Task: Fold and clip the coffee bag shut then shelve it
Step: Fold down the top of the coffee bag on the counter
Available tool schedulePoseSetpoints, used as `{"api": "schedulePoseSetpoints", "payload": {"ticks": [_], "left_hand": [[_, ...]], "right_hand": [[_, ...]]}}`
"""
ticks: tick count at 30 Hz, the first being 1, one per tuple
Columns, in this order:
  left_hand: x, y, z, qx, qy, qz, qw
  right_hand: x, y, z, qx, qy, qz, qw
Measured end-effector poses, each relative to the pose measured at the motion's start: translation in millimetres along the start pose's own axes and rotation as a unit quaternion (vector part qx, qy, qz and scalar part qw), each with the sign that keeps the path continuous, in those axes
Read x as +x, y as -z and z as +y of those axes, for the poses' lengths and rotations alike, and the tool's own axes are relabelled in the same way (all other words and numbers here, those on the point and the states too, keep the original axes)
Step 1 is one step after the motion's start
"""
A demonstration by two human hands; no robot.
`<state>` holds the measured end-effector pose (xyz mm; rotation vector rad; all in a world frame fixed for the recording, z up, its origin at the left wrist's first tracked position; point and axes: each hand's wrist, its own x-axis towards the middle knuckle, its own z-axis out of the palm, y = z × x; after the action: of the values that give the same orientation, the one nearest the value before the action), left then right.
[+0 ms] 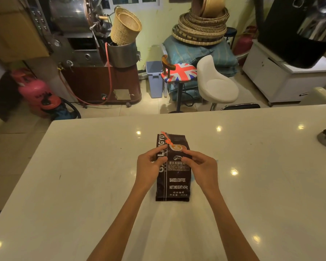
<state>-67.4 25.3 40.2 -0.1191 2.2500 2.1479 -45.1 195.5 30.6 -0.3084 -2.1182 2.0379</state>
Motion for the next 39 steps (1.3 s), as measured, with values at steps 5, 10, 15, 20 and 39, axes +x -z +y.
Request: {"api": "schedulePoseSetpoints", "payload": {"ticks": [5,10,15,20,39], "left_hand": [[-5,6,-1,0.129,-0.055,0.025,0.990],[-7,17,-7,0.183,-0.072,0.025,0.980],[-17,2,-16,-0.003,-0.017,-0.003,1.000],[-19,-9,-22,0.002,-0.003,0.156,0.988],[-22,-3,-23,-0.024,0.009,0.169,0.985]], "right_hand": [[-6,3,1,-0.118,0.023,0.037,0.992],[-5,3,-1,-0.182,0.070,0.029,0.980],[-7,-11,1,0.078,-0.031,-0.019,0.996],[-13,-35,10,0.062,-0.067,-0.036,0.995],[-26,-57,24,-0.114,0.016,0.066,0.991]]}}
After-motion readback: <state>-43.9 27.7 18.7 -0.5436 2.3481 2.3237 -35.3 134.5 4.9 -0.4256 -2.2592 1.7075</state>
